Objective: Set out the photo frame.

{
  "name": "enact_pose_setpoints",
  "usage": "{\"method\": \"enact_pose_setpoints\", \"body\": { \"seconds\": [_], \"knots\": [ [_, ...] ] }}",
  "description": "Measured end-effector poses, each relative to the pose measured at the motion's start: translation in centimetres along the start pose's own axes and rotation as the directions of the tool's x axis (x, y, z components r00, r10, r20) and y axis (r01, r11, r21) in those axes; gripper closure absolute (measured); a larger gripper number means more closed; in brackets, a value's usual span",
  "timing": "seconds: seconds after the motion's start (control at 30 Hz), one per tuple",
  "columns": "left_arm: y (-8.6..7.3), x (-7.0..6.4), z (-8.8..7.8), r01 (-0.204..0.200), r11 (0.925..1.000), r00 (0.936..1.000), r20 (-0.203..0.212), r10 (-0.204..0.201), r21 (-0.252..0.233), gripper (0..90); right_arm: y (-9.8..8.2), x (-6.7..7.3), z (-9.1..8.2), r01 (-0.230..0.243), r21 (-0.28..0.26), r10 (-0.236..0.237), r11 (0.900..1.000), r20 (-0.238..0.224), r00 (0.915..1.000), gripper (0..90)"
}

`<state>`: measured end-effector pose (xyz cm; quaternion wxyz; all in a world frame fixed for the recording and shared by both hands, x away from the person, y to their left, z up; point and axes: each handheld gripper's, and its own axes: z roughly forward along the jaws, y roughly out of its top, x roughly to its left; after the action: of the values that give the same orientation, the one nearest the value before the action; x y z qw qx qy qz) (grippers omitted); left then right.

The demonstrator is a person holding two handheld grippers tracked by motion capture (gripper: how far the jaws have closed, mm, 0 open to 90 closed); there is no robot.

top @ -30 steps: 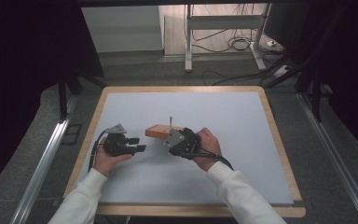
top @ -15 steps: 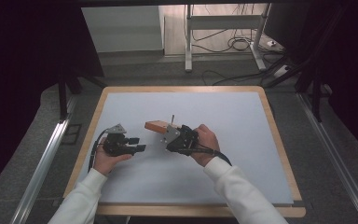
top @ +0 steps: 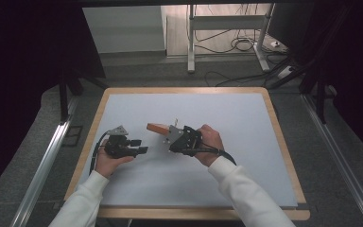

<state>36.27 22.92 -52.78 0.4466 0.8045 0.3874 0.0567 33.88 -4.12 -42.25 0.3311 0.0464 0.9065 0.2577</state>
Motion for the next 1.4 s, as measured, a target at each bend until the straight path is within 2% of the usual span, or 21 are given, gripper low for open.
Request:
{"method": "enact_pose_setpoints", "body": {
  "seconds": [0.17, 0.3, 0.33, 0.47, 0.63, 0.8, 0.9, 0.97, 1.13, 1.2, 1.27, 1.4],
  "knots": [
    [0.0, 0.0, 0.0, 0.0, 1.0, 1.0, 0.0, 0.0, -0.001, 47.1, 0.1, 0.3, -1.7, -0.017, -0.017, 0.016, 1.0, -0.063, 0.9979, 70.3],
    [0.0, 0.0, 0.0, 0.0, 1.0, 1.0, -0.002, 0.0, 0.0, 47.1, -0.4, 0.5, -3.6, -0.059, -0.042, 0.054, 0.997, -0.127, 0.9905, 70.2],
    [0.0, 0.0, 0.0, 0.0, 1.0, 1.0, -0.002, 0.0, 0.001, 47.2, -0.5, 0.5, -4.0, -0.056, -0.045, 0.05, 0.997, -0.136, 0.9894, 70.2],
    [0.1, -0.1, 0.1, 0.002, 1.0, 1.0, -0.004, -0.002, 0.003, 47.1, -1.1, 0.9, -4.4, -0.064, -0.05, 0.057, 0.997, -0.134, 0.9893, 69.8],
    [0.1, -0.1, 0.0, 0.0, 1.0, 1.0, -0.005, 0.0, 0.001, 47.0, -1.1, 0.0, -4.1, -0.119, -0.053, 0.113, 0.991, -0.108, 0.9877, 67.6],
    [0.0, 0.0, 0.1, -0.001, 1.0, 1.0, -0.002, 0.001, 0.003, 46.9, -1.5, -1.5, -3.5, -0.185, -0.055, 0.179, 0.981, -0.1, 0.9788, 65.7],
    [0.0, 0.0, 0.1, -0.003, 1.0, 1.0, -0.001, 0.003, 0.003, 46.9, -1.7, -1.9, -3.0, -0.205, -0.051, 0.199, 0.978, -0.091, 0.9756, 63.1],
    [0.0, 0.0, 0.1, -0.003, 1.0, 1.0, 0.0, 0.003, 0.005, 46.8, -2.0, -2.1, -2.4, -0.218, -0.042, 0.213, 0.975, -0.104, 0.9715, 62.2],
    [0.0, 0.0, 0.1, -0.004, 1.0, 1.0, -0.001, 0.004, 0.007, 46.8, -2.4, -2.5, -1.1, -0.242, -0.046, 0.238, 0.969, -0.082, 0.9679, 63.2],
    [0.0, 0.0, 0.1, -0.004, 1.0, 1.0, -0.001, 0.004, 0.008, 46.7, -2.7, -2.9, -0.7, -0.257, -0.052, 0.253, 0.965, -0.072, 0.9648, 61.7],
    [0.0, 0.0, 0.1, -0.002, 1.0, 1.0, -0.002, 0.002, 0.003, 46.8, -2.9, -3.4, -0.5, -0.287, -0.053, 0.283, 0.956, -0.078, 0.9559, 61.0],
    [0.0, -0.1, 0.2, -0.011, 0.9999, 0.9999, -0.002, 0.011, 0.006, 46.7, -3.0, -4.0, -0.1, -0.313, -0.048, 0.308, 0.949, -0.088, 0.9474, 60.1]
  ]
}}
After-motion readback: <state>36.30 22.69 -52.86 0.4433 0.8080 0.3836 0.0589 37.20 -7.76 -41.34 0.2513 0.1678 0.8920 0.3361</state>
